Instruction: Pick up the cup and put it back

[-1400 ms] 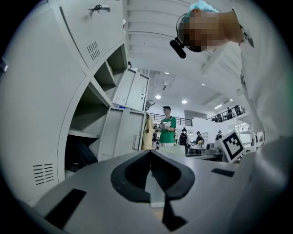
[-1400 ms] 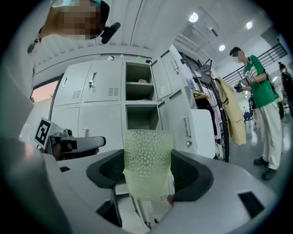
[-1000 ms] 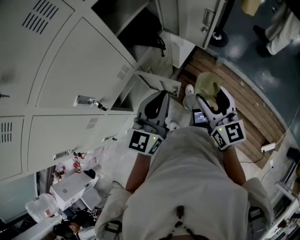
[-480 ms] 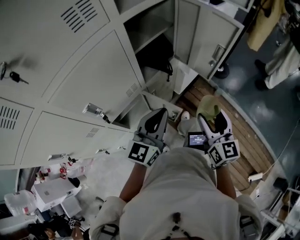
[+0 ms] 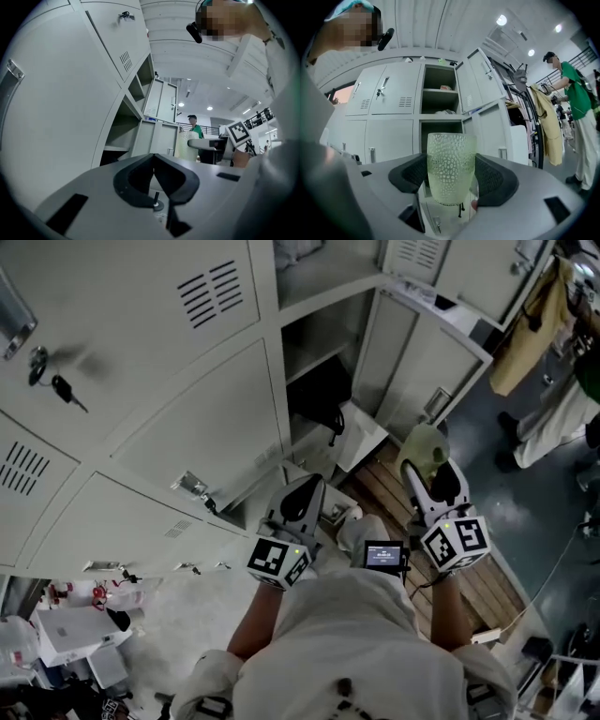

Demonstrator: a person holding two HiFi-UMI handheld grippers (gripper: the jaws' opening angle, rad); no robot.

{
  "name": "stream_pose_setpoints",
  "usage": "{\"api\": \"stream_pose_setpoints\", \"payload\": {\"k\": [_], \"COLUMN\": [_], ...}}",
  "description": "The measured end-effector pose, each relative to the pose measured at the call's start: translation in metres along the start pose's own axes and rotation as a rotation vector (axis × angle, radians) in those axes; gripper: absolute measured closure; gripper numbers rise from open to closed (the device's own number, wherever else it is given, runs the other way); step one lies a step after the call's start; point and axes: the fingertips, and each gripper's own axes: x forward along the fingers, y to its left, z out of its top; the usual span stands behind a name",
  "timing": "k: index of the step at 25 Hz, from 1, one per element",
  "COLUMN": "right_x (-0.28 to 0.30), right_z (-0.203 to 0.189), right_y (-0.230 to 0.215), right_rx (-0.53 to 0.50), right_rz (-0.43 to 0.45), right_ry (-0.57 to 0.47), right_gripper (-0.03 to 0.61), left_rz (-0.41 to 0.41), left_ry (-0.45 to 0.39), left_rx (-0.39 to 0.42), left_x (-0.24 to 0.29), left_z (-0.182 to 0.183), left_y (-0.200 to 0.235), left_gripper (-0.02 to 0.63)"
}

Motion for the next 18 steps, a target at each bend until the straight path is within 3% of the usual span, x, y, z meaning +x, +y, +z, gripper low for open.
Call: {"api": "stream_pose_setpoints", "payload": {"k": [8,18], "right_x": [0.076,0.174], "right_z": [0.121,0.237], "right_y": [0.010,0.038], "right_rx": [-0.110,-0.164], "right_rz": [0.126,0.271], "right_ry": [-0.112,-0.197], "right_gripper": [0.250,0.250], "left_rz": [0.019,0.063], "left_ry": [-0.005,-0.033], "left_rx": [0.090,0.074], "left_x": [0.015,0.039], "left_z": [0.040,0.067], "left_y": [0.017,0.042], "left_gripper": [0.606,0.606]}}
